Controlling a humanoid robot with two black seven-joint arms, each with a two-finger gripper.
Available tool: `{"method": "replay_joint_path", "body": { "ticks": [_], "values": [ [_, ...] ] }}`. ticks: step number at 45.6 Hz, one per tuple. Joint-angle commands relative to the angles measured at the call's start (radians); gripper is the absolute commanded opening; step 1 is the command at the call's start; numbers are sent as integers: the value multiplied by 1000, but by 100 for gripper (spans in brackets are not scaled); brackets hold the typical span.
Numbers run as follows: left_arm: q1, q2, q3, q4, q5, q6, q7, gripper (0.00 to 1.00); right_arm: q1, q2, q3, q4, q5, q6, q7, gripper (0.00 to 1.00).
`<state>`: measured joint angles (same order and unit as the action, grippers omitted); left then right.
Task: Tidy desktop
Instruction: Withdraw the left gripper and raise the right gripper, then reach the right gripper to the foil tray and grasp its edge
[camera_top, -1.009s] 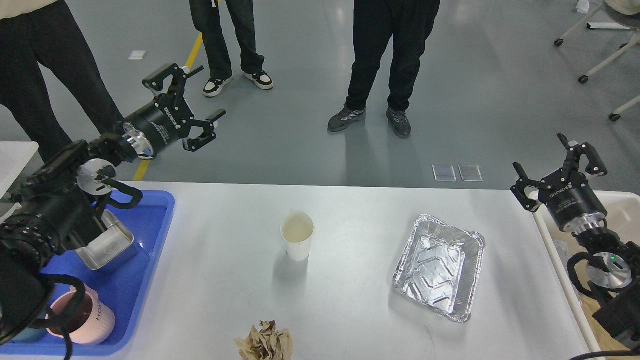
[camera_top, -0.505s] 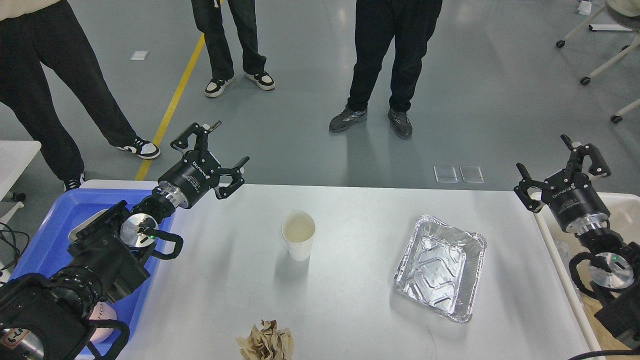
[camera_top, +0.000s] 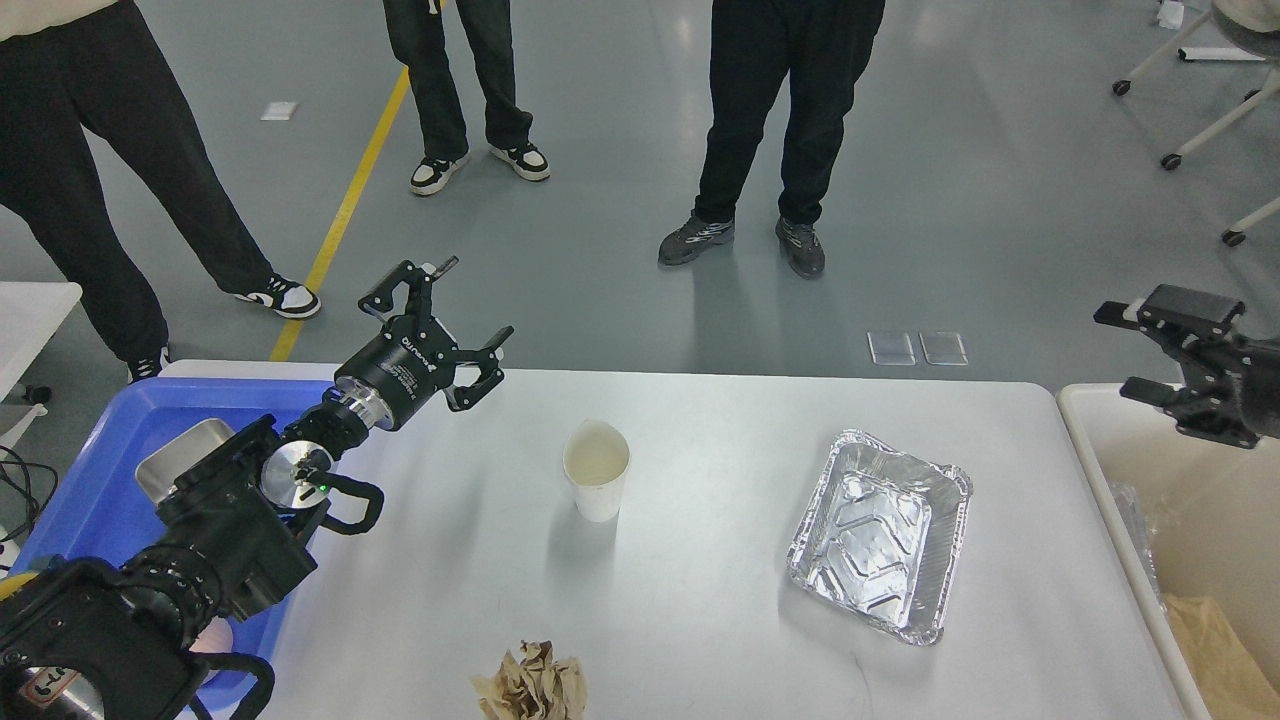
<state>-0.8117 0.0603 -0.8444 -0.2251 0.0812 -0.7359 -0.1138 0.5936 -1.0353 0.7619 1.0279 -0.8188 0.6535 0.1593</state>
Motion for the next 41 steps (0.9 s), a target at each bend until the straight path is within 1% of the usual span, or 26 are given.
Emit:
{"method": "replay_joint_path", "body": {
  "ticks": [1, 6, 10, 13, 16, 20, 23, 25, 27, 29, 32, 36, 41],
  "values": [
    [11, -13, 4, 0, 0, -3, -18, 96, -23, -262, -61, 278, -94, 6, -12, 100],
    [11, -23, 4, 0, 0, -5, -26, 96, -49, -468, -58, 455, -163, 11, -3, 100],
    [11, -33, 4, 0, 2, -8, -26, 96, -75, -583, -67, 520, -178, 18, 8, 100],
    [11, -34, 5, -2, 2, -8, -26, 96, -90, -617, -69, 532, -180, 20, 14, 100],
    [17, -34, 5, -3, 2, -8, -26, 96, -92, -626, -70, 531, -181, 20, 14, 100],
    [23, -33, 4, -3, 2, -8, -26, 96, -93, -621, -72, 532, -181, 18, 13, 100],
    [34, -31, 2, -3, 2, -10, -26, 96, -101, -602, -70, 531, -183, 6, 2, 100],
    [40, -31, 2, -3, 2, -11, -26, 96, -116, -579, -70, 526, -186, -11, -7, 100],
    [45, -31, 4, -3, 3, -14, -26, 96, -135, -525, -72, 515, -195, -47, -23, 100],
    [57, -27, 2, -3, 3, -14, -26, 96, -149, -442, -72, 494, -226, -78, -50, 100],
    [74, -20, -1, -5, 3, -14, -26, 96, -152, -301, -75, 451, -305, -97, -93, 100],
    [78, -17, 2, -5, 5, -14, -33, 96, -152, -120, -76, 332, -414, -104, -121, 100],
    [81, -14, 4, -5, 5, -14, -37, 96, -144, 90, -75, 155, -479, -104, -132, 100]
  ]
}}
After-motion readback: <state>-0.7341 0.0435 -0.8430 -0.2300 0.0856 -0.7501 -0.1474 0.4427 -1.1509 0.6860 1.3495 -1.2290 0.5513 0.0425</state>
